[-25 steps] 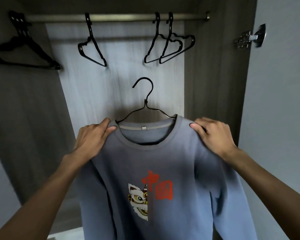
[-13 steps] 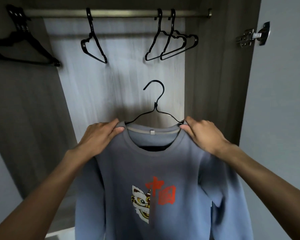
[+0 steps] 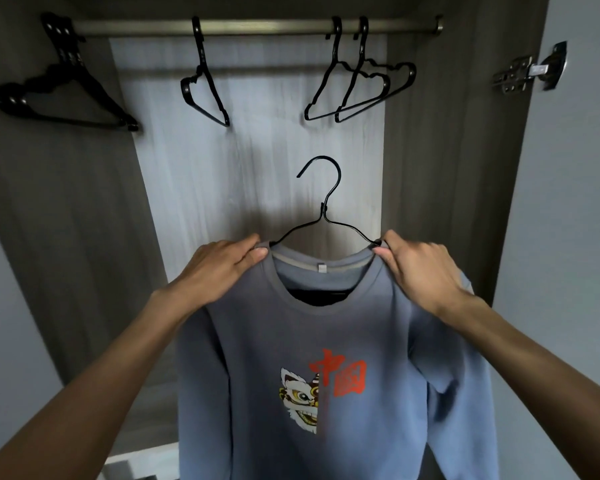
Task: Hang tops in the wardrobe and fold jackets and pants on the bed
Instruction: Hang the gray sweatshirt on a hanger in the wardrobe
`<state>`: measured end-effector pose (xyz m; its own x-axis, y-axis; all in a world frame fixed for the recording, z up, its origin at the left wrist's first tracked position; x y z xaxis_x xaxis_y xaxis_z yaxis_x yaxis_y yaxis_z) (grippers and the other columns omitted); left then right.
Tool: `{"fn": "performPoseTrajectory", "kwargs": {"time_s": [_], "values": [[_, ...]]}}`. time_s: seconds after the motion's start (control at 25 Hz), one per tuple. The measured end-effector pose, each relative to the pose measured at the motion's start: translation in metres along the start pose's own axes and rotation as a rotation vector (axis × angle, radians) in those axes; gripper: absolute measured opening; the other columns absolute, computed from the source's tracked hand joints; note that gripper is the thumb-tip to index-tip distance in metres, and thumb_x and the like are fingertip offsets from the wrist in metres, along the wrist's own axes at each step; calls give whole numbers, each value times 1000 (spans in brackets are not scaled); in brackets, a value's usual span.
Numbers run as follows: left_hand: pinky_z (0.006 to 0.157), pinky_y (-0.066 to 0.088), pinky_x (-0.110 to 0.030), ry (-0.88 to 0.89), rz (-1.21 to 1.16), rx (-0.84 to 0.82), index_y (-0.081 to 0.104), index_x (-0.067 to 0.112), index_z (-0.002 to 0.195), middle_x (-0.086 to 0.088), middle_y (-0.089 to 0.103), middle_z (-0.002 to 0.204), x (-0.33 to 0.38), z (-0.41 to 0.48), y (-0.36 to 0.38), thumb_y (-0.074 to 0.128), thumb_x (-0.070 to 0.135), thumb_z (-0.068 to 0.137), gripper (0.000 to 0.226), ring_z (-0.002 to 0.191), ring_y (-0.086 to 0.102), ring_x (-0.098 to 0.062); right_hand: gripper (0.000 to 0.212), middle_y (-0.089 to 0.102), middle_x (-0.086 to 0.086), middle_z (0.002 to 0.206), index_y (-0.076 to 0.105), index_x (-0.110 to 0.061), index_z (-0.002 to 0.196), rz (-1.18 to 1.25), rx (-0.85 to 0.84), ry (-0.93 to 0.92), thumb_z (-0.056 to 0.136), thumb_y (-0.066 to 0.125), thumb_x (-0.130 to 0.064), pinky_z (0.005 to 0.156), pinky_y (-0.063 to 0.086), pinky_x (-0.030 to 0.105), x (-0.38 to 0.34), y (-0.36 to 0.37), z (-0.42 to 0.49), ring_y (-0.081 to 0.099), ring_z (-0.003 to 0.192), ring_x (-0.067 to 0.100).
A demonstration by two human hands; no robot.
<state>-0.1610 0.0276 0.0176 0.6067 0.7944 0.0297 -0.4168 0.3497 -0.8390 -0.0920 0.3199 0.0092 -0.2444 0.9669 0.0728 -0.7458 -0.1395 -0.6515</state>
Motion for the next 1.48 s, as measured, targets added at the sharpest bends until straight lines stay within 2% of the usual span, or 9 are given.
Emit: {"fn": "performPoseTrajectory", "kwargs": {"time_s": [0.16, 0.36, 0.52, 0.6, 0.84, 1.0, 1.24, 1.36, 1.48], "values": [[74, 42, -37, -48, 85, 76, 52, 29, 95, 7, 65, 86, -28, -2, -12, 21, 72, 94, 52, 82, 59, -20, 45, 58, 4, 62, 49, -16, 92, -12, 59, 17, 100, 24, -53, 53, 37, 34, 17, -8, 5, 60, 58, 37], [60, 42, -39, -126, -198, 179, 48, 17, 79, -3, 52, 57, -46, -16, -7, 39, 67, 92, 53, 62, 57, -25, 46, 64, 7, 68, 42, -23, 93, -33, 94, 31, 98, 17, -61, 56, 43, 37, 41, -19, 19, 62, 63, 38], [55, 34, -31, -37, 274, 272, 51, 17, 84, -6, 61, 56, -46, -12, -14, 26, 68, 92, 57, 59, 64, -33, 42, 61, 3, 65, 34, -25, 89, -69, 65, 43, 98, 15, -61, 57, 49, 40, 47, -17, 16, 61, 61, 36], [52, 32, -29, -27, 344, 274, 54, 19, 81, -6, 64, 59, -44, -7, -20, 19, 68, 90, 61, 59, 65, -33, 40, 62, 2, 67, 32, -26, 88, -85, 85, 52, 98, 14, -60, 55, 46, 38, 47, -19, 14, 62, 61, 36], [63, 39, -35, 58, 131, 252, 52, 16, 94, -7, 67, 86, -19, 21, -18, 12, 65, 91, 63, 81, 64, -33, 36, 65, -1, 77, 41, -26, 94, -75, 128, 62, 102, 25, -56, 56, 31, 33, 34, -37, 26, 63, 69, 33], [56, 37, -32, 172, 142, 332, 51, 10, 93, -12, 66, 71, 7, 34, -20, 20, 59, 94, 58, 65, 63, -35, 48, 66, 0, 82, 46, -25, 96, -37, 69, 3, 98, 19, -64, 60, 42, 37, 25, -46, 39, 64, 76, 32], [61, 43, -38, 21, 63, 340, 46, 15, 89, -8, 63, 70, -5, 60, -28, 27, 58, 95, 48, 70, 62, -35, 48, 68, 5, 101, 50, -25, 91, -85, -192, 150, 92, 29, -69, 75, 46, 41, 62, -58, 31, 62, 99, 37], [63, 37, -35, -14, -55, 334, 43, 22, 85, 4, 55, 72, 1, 83, -35, 36, 52, 99, 34, 73, 55, -24, 51, 66, 4, 94, 41, -24, 80, -73, -105, 163, 92, 25, -71, 69, 46, 42, 65, -76, 23, 61, 92, 38], [61, 32, -35, 28, -138, 391, 47, 21, 84, 1, 57, 72, 19, 114, -48, 40, 48, 100, 32, 72, 52, -20, 43, 68, 11, 89, 35, -26, 74, -194, -7, 216, 96, 30, -62, 65, 37, 40, 64, -113, 31, 61, 89, 41]]}}
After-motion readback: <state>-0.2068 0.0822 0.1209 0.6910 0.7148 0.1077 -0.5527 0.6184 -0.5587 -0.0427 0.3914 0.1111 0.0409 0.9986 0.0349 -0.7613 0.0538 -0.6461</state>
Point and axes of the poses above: each hand's wrist, its own z-axis towards the middle knuckle, its own y-axis out of the palm, x = y × z, the point moved 6 cm from there along z, towards the middle knuckle
